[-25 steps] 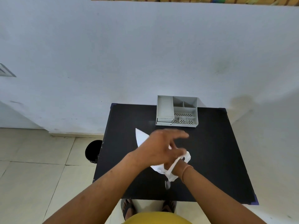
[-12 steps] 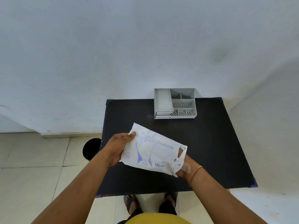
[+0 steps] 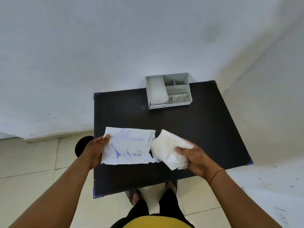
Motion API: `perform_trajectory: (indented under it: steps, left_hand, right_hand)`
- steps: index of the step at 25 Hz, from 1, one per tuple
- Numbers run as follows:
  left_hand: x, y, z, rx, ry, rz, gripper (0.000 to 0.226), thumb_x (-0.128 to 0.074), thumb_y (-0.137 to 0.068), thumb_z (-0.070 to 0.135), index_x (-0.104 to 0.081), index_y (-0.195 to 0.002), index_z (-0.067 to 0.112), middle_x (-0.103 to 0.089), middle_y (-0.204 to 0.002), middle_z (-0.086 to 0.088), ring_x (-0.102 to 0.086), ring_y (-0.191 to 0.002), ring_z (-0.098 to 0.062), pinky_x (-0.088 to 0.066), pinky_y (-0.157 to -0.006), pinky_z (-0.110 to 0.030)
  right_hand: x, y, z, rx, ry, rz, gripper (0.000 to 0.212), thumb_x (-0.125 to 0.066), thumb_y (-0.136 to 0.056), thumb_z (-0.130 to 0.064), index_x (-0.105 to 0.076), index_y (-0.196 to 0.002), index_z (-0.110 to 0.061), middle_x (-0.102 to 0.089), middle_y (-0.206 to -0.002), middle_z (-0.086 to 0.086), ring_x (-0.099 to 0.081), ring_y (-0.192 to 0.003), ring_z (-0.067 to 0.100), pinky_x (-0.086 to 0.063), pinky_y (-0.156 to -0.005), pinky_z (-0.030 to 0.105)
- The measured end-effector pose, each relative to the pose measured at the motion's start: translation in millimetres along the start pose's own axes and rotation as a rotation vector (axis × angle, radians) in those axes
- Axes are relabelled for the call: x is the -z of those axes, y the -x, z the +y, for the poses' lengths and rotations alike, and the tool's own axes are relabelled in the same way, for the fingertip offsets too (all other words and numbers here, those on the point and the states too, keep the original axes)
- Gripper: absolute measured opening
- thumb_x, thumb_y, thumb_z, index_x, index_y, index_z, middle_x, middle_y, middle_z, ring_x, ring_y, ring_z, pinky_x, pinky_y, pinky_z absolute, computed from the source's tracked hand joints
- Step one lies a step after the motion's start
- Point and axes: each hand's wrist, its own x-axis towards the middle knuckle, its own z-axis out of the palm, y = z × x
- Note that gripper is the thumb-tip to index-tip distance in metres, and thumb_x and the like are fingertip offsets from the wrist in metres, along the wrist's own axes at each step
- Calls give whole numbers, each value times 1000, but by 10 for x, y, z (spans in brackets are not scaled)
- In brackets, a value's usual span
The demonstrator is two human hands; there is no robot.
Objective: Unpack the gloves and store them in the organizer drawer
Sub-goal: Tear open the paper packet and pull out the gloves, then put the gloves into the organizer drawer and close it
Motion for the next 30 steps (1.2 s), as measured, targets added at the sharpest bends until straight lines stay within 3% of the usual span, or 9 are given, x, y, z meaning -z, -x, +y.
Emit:
perform_trajectory:
  steps: [7, 9, 12, 15, 17, 20, 24, 26, 30]
  left_hand:
    - [-73, -284, -623, 122, -81, 181, 35, -69, -104, 20, -66, -137, 8, -72, -131, -21, -72, -108, -45, -59, -98, -66]
    - [-127, -233, -700, 35, -305, 288, 43, -72, -101, 24, -63, -140, 9, -71, -135, -22, -70, -109, -46, -58, -99, -60]
    - [-354, -22, -549, -242, -707, 375, 59, -73, -97, 32, -55, -149, 11, -62, -150, -20, -60, -134, -43, -52, -111, -59]
    - [-870, 393, -127, -282, -474, 65, 51, -69, -103, 38, -62, -148, 16, -64, -152, -13, -58, -142, -35, -47, -118, -51]
    - [-1220, 630, 115, -100, -66, -302, 48, -62, -104, 48, -70, -140, 17, -72, -141, -13, -61, -139, -38, -45, -121, -56]
    - [-1574, 855, 282, 85, 307, -592, 72, -55, -101, 67, -60, -153, 17, -61, -155, -20, -53, -146, -46, -31, -127, -66]
    - [-1775, 1018, 399, 180, 342, -616, 72, -57, -99, 65, -69, -140, 8, -71, -138, -27, -73, -119, -44, -55, -104, -58]
    - [-1794, 972, 394, 178, 248, -619, 73, -59, -99, 63, -65, -145, 7, -70, -141, -28, -70, -123, -45, -53, -108, -58]
    - [-1890, 1047, 466, 149, 140, -773, 76, -56, -101, 63, -62, -149, 5, -66, -146, -27, -64, -133, -44, -48, -117, -57]
  right_hand:
    - [37, 141, 45, 11, -220, 70, 32, -66, -97, -7, -68, -128, -17, -77, -123, 11, -75, -109, 30, -65, -80, 46]
    - [-26, 159, 54, -8, -323, 77, 30, -66, -97, -9, -68, -127, -14, -76, -123, 14, -73, -110, 33, -66, -80, 47]
    - [-175, 169, 6, -30, -471, 24, 40, -68, -94, -12, -66, -134, -5, -72, -131, 18, -72, -113, 37, -59, -93, 53]
    - [-346, 202, -103, 5, -537, -60, 36, -70, -90, -13, -74, -124, -7, -76, -121, 17, -76, -102, 37, -45, -90, 51]
    - [-455, 238, -180, 27, -575, -121, 40, -65, -94, -18, -68, -132, -7, -74, -126, 19, -74, -108, 39, -46, -91, 52]
    - [-536, 324, -288, 100, -567, -171, 44, -57, -100, -31, -67, -135, -7, -68, -137, 22, -67, -121, 41, -44, -108, 61]
    - [-516, 443, -514, 209, 14, 63, 21, -58, -103, -33, -74, -112, -22, -76, -119, 14, -73, -110, 32, -60, -97, 52]
    - [-410, 436, -569, 242, 235, 142, 10, -63, -101, -27, -72, -105, -29, -75, -116, 7, -73, -103, 25, -63, -90, 45]
    - [-138, 448, -641, 202, 148, 95, 15, -64, -100, -25, -74, -112, -23, -81, -106, 2, -79, -95, 23, -66, -81, 43]
